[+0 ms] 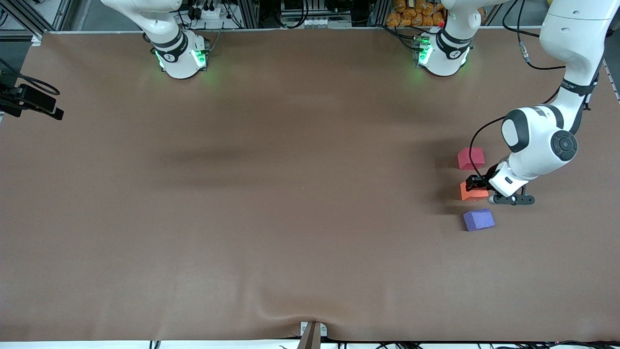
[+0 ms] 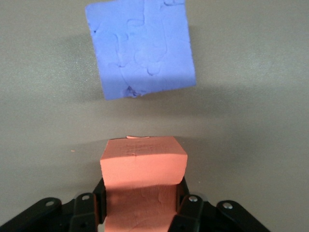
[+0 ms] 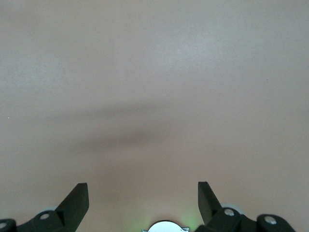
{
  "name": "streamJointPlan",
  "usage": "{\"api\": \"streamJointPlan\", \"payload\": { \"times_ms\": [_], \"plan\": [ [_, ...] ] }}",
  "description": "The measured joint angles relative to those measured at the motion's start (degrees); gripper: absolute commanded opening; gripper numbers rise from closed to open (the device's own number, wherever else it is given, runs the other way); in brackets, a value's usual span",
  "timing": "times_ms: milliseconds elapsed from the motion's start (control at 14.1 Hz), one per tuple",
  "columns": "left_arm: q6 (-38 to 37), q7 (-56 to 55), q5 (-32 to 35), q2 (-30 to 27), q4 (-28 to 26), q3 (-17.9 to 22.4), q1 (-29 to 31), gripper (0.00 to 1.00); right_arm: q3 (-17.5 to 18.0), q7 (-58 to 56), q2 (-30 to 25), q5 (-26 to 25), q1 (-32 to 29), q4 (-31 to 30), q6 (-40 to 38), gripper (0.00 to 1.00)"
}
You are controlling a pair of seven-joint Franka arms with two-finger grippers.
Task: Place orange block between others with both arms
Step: 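Lower the orange cube between the pink and blue cubes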
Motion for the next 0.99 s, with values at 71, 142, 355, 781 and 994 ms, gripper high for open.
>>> {"api": "streamJointPlan", "payload": {
  "times_ms": [71, 142, 355, 781, 994],
  "plan": [
    [0.0, 0.01, 0.0, 0.0, -0.02, 0.0, 0.01, 0.0, 0.04, 0.0, 0.0, 0.0, 0.01, 0.0, 0.0, 1.0],
    [0.01, 0.01, 0.0, 0.0, -0.02, 0.0, 0.01, 0.0, 0.06, 0.0, 0.0, 0.0, 0.01, 0.01, 0.0, 1.0],
    [0.03, 0.02, 0.0, 0.0, -0.02, -0.01, 0.01, 0.02, 0.07, 0.0, 0.0, 0.01, 0.01, 0.02, 0.0, 1.0],
    [0.32, 0.06, 0.0, 0.06, -0.02, -0.17, -0.02, 1.0, 0.13, 0.0, 0.0, 0.02, 0.02, 0.02, 0.0, 1.0],
    [0.63, 0.06, -0.06, 0.07, 0.58, -0.37, -0.07, 1.0, 0.15, 0.0, 0.0, 0.03, 0.02, 0.02, -0.01, 1.0]
  ]
}}
